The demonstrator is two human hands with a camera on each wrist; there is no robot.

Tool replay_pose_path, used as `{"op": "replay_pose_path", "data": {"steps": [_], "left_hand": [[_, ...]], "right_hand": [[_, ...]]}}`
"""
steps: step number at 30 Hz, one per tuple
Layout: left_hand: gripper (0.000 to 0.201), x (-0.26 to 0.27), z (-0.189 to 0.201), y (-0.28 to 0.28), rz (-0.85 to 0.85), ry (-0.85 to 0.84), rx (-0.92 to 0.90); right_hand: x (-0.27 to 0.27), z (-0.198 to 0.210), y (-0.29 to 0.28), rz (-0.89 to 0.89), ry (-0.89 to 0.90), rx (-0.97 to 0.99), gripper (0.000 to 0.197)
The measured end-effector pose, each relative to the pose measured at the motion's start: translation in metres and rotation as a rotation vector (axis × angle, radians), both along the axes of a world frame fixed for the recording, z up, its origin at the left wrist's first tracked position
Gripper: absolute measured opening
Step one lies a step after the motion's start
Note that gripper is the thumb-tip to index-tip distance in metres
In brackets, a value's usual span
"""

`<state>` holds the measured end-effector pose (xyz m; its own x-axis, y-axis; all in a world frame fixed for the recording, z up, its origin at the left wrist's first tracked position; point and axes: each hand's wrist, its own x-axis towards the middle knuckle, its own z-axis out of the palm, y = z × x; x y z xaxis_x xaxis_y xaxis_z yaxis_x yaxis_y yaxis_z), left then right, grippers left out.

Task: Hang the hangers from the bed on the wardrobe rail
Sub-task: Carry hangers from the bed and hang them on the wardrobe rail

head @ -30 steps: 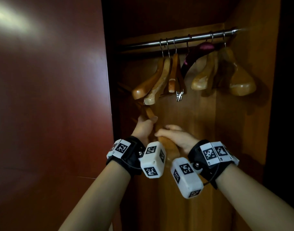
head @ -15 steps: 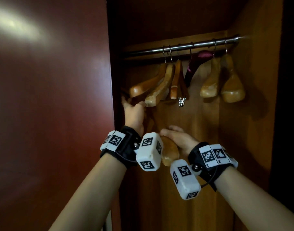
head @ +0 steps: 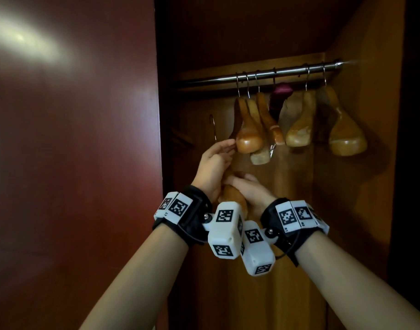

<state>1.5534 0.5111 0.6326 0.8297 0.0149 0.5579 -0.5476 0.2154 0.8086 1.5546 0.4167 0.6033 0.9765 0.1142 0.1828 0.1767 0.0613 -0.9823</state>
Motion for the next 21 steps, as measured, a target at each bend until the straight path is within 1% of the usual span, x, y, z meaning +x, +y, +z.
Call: {"op": "replay_pose_path", "data": {"steps": [2, 4, 8, 11, 14, 17, 19, 21], "left_hand": [[0.048, 0.0, 0.004, 0.003, 0.009, -0.03, 0.015], [0.046, 0.0, 0.007, 0.007, 0.029, -0.042, 0.006], [0.038, -0.001, 0.009, 0.02, 0.037, -0.016, -0.076], [0.034, 0.001, 0.006, 0.031, 0.064, 0.024, -0.104], [0.032, 0.005, -0.002, 0.04, 0.096, 0.06, -0.09], [0.032, 0.009, -0.01, 0.045, 0.123, 0.089, -0.035], [0.03, 0.012, -0.013, 0.047, 0.117, 0.101, -0.05], [0.032, 0.015, -0.014, 0.049, 0.104, 0.11, -0.085]], "right_hand": [[0.003, 0.006, 0.003, 0.002, -0.038, 0.013, 0.052], [0.008, 0.013, 0.007, -0.011, -0.093, 0.018, 0.047], [0.017, 0.031, 0.015, -0.034, -0.17, 0.02, 0.04], [0.027, 0.047, 0.023, -0.085, -0.179, 0.045, 0.035], [0.038, 0.063, 0.032, -0.066, -0.147, 0.117, 0.039], [0.043, 0.083, 0.038, -0.077, -0.135, 0.146, 0.031], [0.042, 0.097, 0.041, -0.073, -0.137, 0.156, 0.028], [0.045, 0.106, 0.042, -0.071, -0.152, 0.126, 0.026]]}}
